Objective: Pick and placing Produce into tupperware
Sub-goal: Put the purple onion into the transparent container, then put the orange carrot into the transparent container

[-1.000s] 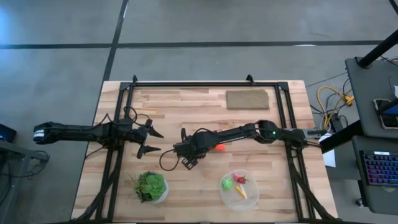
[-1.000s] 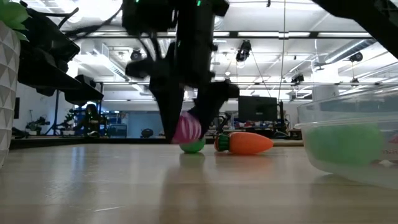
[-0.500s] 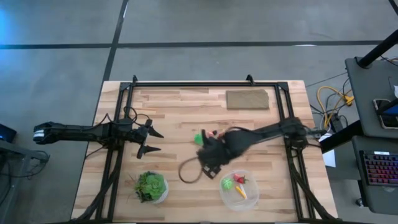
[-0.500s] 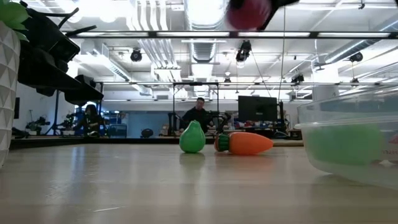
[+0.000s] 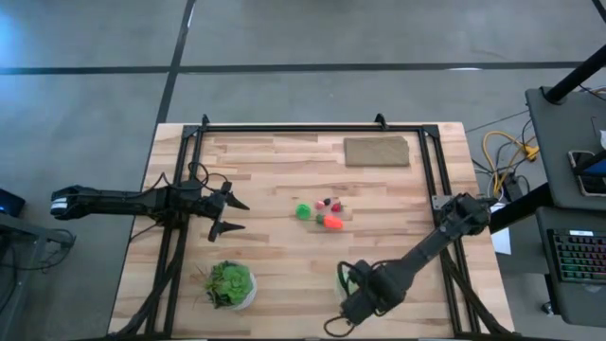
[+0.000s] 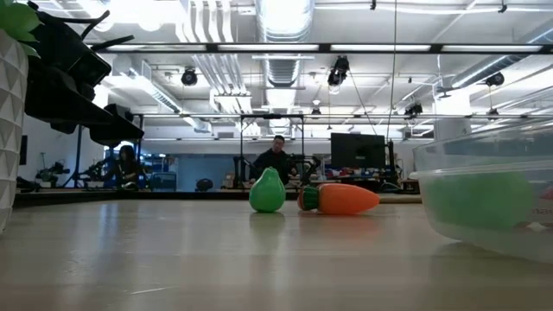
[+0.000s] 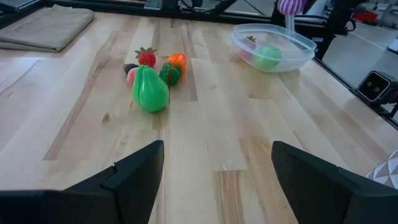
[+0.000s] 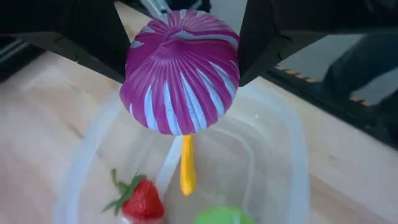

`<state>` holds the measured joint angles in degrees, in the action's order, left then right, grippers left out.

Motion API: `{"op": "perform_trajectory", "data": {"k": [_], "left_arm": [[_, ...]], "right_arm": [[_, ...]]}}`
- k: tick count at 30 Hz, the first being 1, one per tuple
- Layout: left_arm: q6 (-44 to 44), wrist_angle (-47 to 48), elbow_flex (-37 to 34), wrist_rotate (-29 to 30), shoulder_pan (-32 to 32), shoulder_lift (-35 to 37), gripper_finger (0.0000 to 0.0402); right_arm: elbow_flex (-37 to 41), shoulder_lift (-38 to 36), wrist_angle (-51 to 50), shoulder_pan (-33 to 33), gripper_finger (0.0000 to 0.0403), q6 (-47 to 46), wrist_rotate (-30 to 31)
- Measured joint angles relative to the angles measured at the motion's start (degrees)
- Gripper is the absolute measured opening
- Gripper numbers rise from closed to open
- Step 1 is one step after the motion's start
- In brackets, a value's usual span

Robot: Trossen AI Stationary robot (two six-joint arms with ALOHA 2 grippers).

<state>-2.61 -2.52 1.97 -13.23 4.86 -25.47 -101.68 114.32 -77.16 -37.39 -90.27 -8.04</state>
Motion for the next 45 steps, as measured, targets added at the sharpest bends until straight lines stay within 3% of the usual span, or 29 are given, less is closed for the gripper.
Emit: {"op": "perform_trajectory", "data": {"k": [6,16,21,24,27,30,32,35,42,45], "left_arm": [[-0.01,0.0,0.0,0.01,0.0,0.0,0.0283],[-0.01,0.0,-0.01,0.01,0.0,0.0,0.0283],[-0.01,0.0,-0.01,0.01,0.0,0.0,0.0283],[-0.02,-0.02,-0.01,0.0,0.0,0.0,0.0283],[-0.01,0.0,0.01,0.0,-0.02,0.0,0.0283],[0.0,0.0,-0.01,0.02,0.0,0.0,0.0283],[0.0,0.0,0.01,0.02,0.0,0.0,0.0283],[0.0,0.0,-0.01,0.0,-0.02,0.0,0.0283],[-0.01,0.0,-0.01,0.0,-0.02,0.0,0.0283],[-0.01,0.02,-0.01,0.0,-0.02,0.0,0.0283]], "right_arm": [[5.12,-0.07,2.27,-0.59,0.0258,-6.68,-0.36],[7.36,-0.34,-0.58,-0.33,0.0322,-3.74,-0.96],[4.34,-2.41,-0.89,2.31,0.0326,0.76,8.86],[2.57,-3.8,-2.07,6.3,0.0325,8.47,15.42],[2.78,-4.44,-1.17,10.95,0.0325,22.75,18.23],[4.21,-4.46,1.47,15.42,0.0325,39.7,17.72],[5.97,-4.46,3.84,18.88,0.0325,47.24,14.2],[8.88,-4.38,6.87,24.42,0.0324,51.69,10.39],[12.01,-4.37,9.62,31.96,0.0311,59.51,9.78],[13.08,-4.36,12.45,33.9,0.0292,63.55,4.1]]}}
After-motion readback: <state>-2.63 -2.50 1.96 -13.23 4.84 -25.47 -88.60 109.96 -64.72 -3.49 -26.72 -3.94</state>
